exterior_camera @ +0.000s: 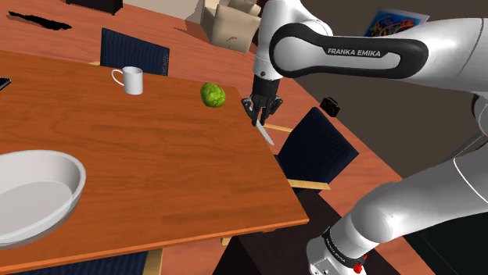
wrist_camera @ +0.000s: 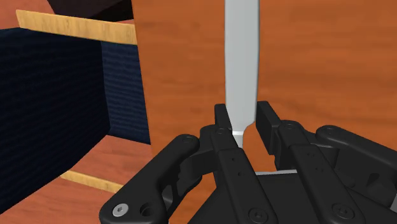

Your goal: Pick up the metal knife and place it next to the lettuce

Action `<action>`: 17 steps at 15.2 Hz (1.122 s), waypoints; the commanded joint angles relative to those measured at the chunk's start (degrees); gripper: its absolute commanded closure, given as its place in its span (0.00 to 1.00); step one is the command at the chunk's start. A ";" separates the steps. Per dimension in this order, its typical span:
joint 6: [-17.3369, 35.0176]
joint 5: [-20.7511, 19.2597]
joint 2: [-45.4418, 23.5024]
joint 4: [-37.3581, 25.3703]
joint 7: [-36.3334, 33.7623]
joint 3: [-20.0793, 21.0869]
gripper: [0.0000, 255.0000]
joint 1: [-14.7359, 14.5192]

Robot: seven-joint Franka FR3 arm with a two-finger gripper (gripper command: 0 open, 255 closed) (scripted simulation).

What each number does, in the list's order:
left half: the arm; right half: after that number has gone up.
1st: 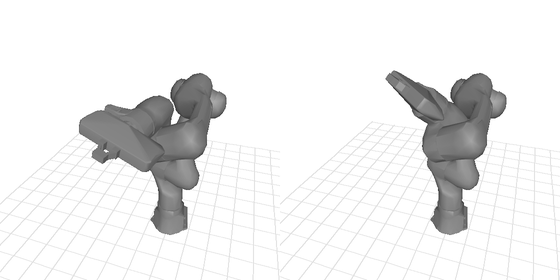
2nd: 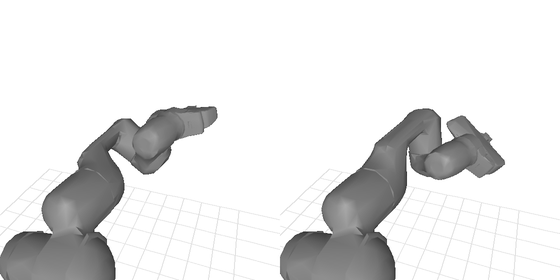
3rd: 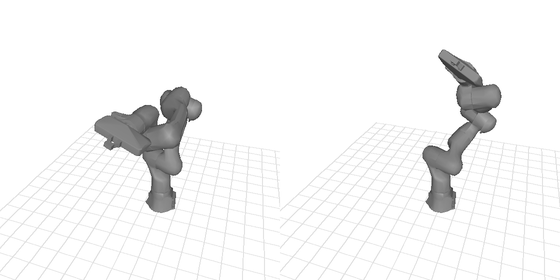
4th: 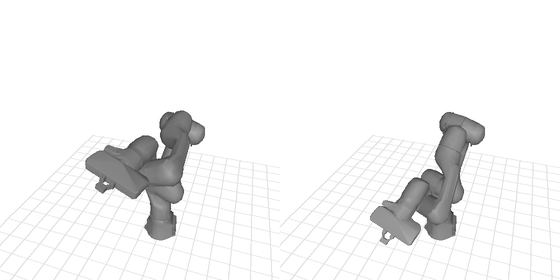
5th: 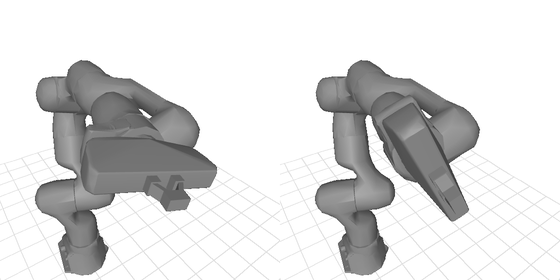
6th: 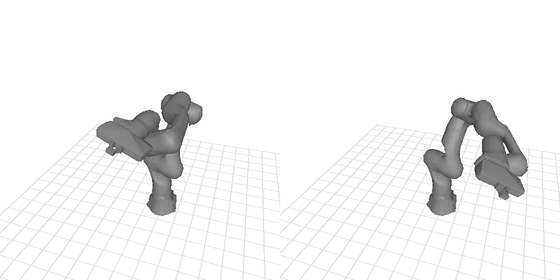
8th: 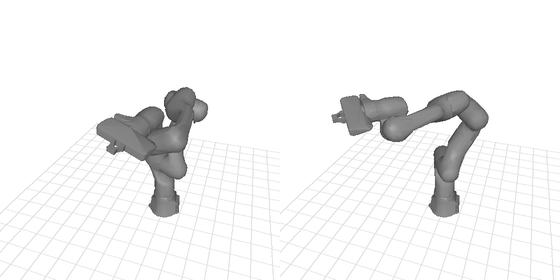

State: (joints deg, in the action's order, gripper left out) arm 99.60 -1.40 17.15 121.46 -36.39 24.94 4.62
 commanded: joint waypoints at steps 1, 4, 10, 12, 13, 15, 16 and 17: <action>0.42 -1.86 -3.74 -3.18 0.90 -0.54 1.00 1.27; 0.39 -4.43 -9.43 -8.59 1.80 -1.11 1.00 2.70; -1.37 -9.47 -21.48 -21.66 3.45 -2.29 1.00 4.32; -2.50 -11.09 -25.75 -26.84 4.06 -2.73 1.00 4.45; -3.19 -11.89 -27.95 -29.62 4.39 -2.96 1.00 4.44; -3.20 -12.69 -30.20 -31.78 4.65 -3.28 1.00 4.38; -2.44 -12.71 -30.21 -31.03 4.53 -3.31 1.00 4.41; -1.70 -12.75 -30.23 -30.29 4.40 -3.34 1.00 4.45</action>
State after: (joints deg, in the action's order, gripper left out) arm 97.13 -14.06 -12.93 90.56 -31.95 21.66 9.00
